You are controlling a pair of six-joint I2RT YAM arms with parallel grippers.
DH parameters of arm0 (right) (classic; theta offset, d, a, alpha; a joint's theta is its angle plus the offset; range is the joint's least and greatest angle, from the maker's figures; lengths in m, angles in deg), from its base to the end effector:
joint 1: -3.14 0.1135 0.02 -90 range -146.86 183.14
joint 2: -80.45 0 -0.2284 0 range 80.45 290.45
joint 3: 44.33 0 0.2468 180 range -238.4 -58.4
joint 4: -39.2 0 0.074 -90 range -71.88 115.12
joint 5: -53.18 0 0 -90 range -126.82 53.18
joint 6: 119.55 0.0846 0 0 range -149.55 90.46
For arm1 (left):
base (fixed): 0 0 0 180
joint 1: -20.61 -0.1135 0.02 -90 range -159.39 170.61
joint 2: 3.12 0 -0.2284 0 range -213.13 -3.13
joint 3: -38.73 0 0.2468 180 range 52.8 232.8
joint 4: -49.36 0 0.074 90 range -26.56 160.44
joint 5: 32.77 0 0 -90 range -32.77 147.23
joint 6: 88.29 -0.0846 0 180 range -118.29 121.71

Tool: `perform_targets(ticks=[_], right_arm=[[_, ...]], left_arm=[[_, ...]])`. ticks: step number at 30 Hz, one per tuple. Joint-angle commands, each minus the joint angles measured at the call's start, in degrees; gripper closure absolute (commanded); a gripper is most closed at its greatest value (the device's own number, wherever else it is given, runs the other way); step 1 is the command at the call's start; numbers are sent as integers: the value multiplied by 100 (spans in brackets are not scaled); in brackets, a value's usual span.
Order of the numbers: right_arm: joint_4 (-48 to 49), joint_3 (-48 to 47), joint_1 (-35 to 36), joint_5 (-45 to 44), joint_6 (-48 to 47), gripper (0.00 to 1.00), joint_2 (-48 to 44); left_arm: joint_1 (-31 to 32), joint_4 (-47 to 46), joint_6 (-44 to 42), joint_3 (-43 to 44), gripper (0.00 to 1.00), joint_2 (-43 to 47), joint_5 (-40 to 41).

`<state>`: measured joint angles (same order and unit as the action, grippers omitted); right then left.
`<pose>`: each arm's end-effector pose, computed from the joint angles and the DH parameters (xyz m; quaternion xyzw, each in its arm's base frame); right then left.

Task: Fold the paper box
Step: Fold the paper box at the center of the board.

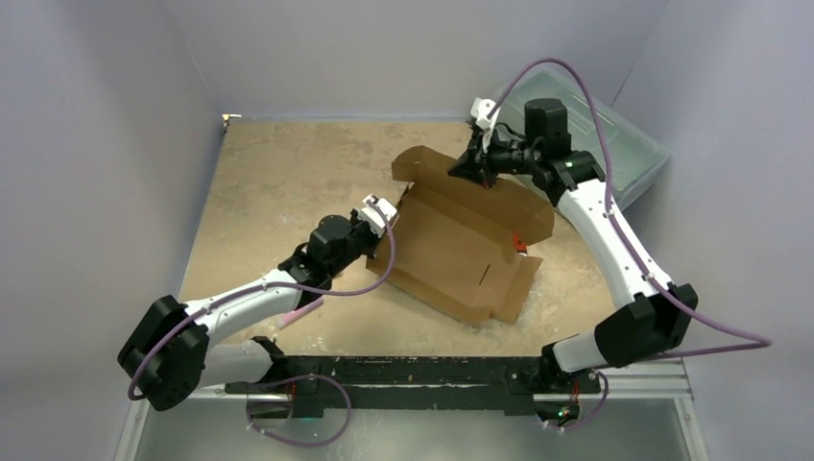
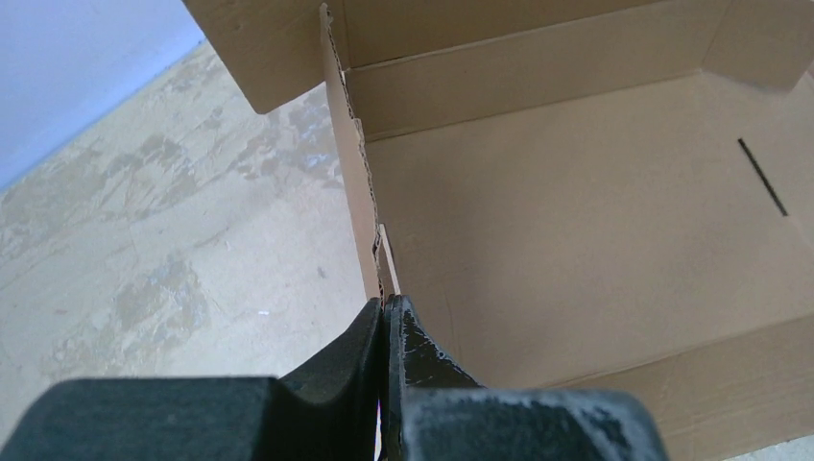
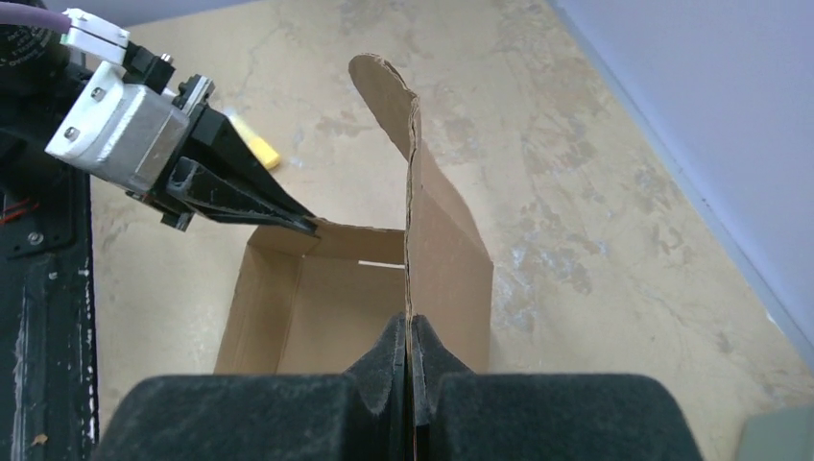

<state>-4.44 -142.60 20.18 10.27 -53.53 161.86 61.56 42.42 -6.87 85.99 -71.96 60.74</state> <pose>0.3065 0.1587 0.3516 -0.4696 0.6579 0.3105 0.5002 0.2454 -0.2060 0.1957 0.3144 0.7262 -0.1470 0.5935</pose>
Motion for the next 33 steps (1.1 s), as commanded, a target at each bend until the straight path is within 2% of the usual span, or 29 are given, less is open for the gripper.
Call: perform_targets(ticks=[1,9,17,27,33], right_arm=[[-666,-539,334,4,-616,100,168],[-538,-185,733,77,-605,100,177],[-743,-331,730,-361,-943,100,42],[-1012,-219,730,-299,-1091,100,217],[-994,-124,733,-209,-1090,100,319]], left_arm=[[27,142,93,90,100,-70,164],[32,75,348,-123,100,-307,260],[27,-252,360,-564,100,34,226],[46,-996,385,-1205,100,492,-447],[55,-1030,608,-1422,100,696,-550]])
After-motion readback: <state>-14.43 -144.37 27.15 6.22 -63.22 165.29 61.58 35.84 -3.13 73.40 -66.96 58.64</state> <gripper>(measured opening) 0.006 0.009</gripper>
